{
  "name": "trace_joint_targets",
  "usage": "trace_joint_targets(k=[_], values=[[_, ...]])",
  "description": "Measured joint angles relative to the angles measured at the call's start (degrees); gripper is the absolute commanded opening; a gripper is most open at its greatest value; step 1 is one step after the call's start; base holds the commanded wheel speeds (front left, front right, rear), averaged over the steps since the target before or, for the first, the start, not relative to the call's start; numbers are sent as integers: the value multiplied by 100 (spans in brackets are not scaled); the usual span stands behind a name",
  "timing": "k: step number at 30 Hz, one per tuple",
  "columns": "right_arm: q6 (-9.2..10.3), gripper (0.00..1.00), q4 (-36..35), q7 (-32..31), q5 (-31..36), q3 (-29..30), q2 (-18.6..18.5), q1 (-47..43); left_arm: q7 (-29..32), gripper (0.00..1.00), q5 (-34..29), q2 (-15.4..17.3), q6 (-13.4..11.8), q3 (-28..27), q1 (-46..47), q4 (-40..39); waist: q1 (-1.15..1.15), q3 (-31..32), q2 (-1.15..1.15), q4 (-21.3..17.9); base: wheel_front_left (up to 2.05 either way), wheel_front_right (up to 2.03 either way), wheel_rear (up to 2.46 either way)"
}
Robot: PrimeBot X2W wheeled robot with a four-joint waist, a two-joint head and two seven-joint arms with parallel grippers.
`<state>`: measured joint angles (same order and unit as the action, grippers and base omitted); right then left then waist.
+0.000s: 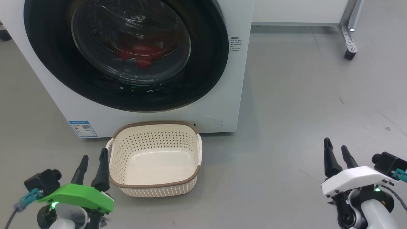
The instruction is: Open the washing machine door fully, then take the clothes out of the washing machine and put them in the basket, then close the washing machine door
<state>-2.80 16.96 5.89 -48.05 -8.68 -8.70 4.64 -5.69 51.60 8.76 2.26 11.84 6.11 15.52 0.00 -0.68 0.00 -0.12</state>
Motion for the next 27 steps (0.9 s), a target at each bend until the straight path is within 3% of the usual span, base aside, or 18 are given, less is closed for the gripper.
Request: trace_joint_targets(k=[27], values=[[297, 100, 36, 513, 1953, -565, 18, 105, -558, 100, -2011, 126, -489, 700, 191, 246, 0, -29, 0, -41, 0, 0, 0]])
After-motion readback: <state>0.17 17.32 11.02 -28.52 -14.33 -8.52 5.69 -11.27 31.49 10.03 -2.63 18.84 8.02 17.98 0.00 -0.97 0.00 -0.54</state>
